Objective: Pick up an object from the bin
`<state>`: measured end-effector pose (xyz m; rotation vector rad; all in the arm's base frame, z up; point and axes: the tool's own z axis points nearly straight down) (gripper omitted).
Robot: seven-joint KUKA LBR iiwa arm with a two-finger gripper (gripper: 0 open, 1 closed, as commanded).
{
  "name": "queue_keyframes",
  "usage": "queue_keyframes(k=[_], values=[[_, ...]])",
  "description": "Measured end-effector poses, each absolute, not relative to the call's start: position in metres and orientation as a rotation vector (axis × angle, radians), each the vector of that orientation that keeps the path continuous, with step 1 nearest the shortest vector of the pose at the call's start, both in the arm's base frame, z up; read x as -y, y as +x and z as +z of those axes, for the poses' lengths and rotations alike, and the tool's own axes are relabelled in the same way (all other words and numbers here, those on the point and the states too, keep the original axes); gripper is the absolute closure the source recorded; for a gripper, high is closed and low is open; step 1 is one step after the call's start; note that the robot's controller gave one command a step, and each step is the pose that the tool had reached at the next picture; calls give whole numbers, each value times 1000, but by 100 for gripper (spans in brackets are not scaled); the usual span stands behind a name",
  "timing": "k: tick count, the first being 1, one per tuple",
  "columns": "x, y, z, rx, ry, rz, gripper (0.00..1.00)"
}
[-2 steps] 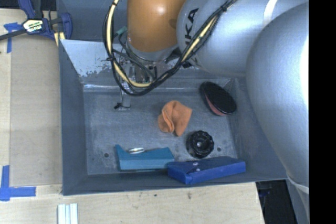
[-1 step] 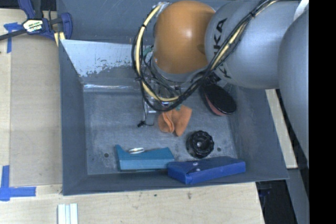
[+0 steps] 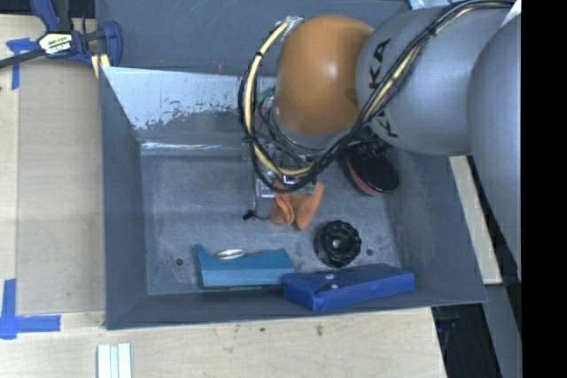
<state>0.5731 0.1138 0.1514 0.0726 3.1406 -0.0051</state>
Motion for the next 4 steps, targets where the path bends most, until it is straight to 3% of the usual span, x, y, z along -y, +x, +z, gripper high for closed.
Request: queue_keyframes(k=[1,2,3,4], values=[[-106,580,129,-3137,106,6,0],[-74,571,104,-3122,-317,-1,0],[-43,570,88,-3138,-107,1,0],[-7,555,70,-3137,-111,0,100]])
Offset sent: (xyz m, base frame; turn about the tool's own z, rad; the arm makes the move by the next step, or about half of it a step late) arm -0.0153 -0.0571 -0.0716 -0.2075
